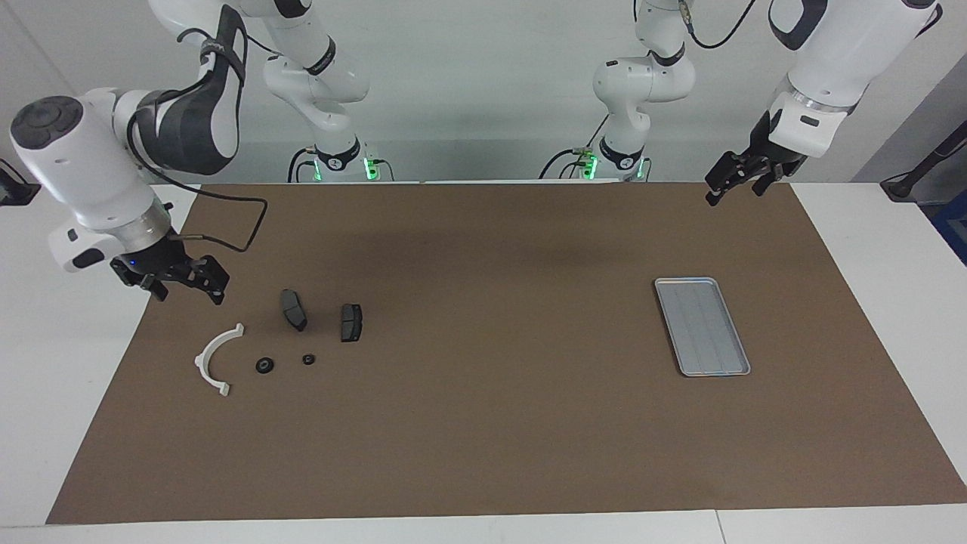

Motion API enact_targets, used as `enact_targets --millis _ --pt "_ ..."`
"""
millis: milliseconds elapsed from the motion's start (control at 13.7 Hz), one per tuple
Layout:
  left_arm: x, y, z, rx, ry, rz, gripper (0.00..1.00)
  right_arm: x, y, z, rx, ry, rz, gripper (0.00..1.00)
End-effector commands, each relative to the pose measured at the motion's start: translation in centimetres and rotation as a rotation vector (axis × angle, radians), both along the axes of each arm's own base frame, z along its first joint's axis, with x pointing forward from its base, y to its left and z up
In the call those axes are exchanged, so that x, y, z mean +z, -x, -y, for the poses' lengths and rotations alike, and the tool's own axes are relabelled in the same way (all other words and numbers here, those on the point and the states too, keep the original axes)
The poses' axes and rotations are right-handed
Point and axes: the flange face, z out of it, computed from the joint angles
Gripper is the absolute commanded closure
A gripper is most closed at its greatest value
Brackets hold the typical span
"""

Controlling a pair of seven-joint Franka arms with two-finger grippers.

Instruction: Pick bearing gear from pile to tray

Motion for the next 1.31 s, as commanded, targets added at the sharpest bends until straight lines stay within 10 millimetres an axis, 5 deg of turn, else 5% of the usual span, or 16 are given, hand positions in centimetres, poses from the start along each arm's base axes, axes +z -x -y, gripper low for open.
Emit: enact_targets --millis 0,438,1242 --pt "0.1 0.9 -0.2 -0.005 -0.019 0.013 0.00 -2.9 -1.8 -0.3 0.007 -0.004 0.004 0.01" --pt "0.1 0.9 -0.2 -0.005 -0.019 0.013 0.00 -10.3 -3.5 -1.8 0.030 -0.003 0.024 0.01" --pt "0.1 0.9 -0.2 -0.005 -0.019 0.013 0.00 -15.5 -2.2 -2.6 0.030 -0.015 -0.031 0.03"
